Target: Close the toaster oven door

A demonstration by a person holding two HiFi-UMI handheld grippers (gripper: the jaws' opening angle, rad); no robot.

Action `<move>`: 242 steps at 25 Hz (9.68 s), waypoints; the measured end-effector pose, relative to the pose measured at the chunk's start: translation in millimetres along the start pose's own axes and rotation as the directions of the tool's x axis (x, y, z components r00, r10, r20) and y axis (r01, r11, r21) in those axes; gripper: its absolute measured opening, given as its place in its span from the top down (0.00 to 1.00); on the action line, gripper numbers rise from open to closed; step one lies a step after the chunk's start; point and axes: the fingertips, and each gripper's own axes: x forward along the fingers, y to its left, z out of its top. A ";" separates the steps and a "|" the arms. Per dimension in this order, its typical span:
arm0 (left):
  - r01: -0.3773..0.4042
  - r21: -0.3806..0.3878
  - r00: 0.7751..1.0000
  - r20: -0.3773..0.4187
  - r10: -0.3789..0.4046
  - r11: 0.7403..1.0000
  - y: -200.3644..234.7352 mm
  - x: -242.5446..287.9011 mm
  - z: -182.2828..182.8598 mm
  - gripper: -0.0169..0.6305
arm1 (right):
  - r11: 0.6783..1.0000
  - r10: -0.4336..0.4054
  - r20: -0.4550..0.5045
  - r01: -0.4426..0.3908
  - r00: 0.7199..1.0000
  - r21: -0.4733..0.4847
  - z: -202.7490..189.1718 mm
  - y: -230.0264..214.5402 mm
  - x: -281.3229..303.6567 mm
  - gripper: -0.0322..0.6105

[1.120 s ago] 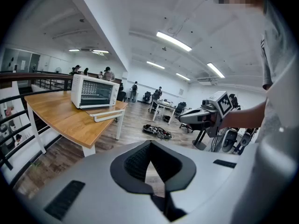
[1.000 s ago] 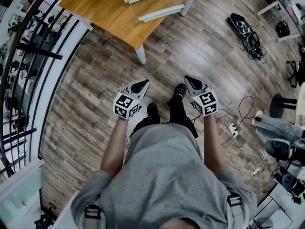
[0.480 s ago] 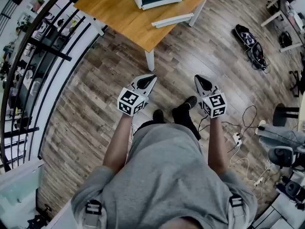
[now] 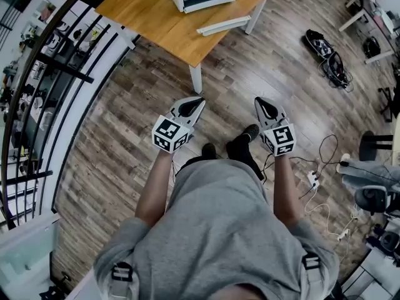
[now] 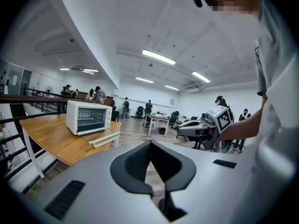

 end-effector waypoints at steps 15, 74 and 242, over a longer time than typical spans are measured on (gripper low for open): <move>-0.009 -0.014 0.999 0.051 0.009 1.000 4.1 -15.4 4.1 0.95 | 0.998 0.011 0.045 -0.013 0.999 0.059 8.0 12.1 7.5 0.89; -0.024 -0.058 0.998 -0.056 0.020 0.998 39.1 100.1 12.7 0.56 | 0.987 0.013 0.012 -0.014 1.000 0.160 -17.9 -99.3 53.7 0.46; -0.476 -0.260 0.816 -0.487 0.311 0.840 374.2 310.5 -107.9 0.54 | 0.932 0.344 -0.427 -0.250 0.836 0.262 -149.8 -348.7 458.4 0.60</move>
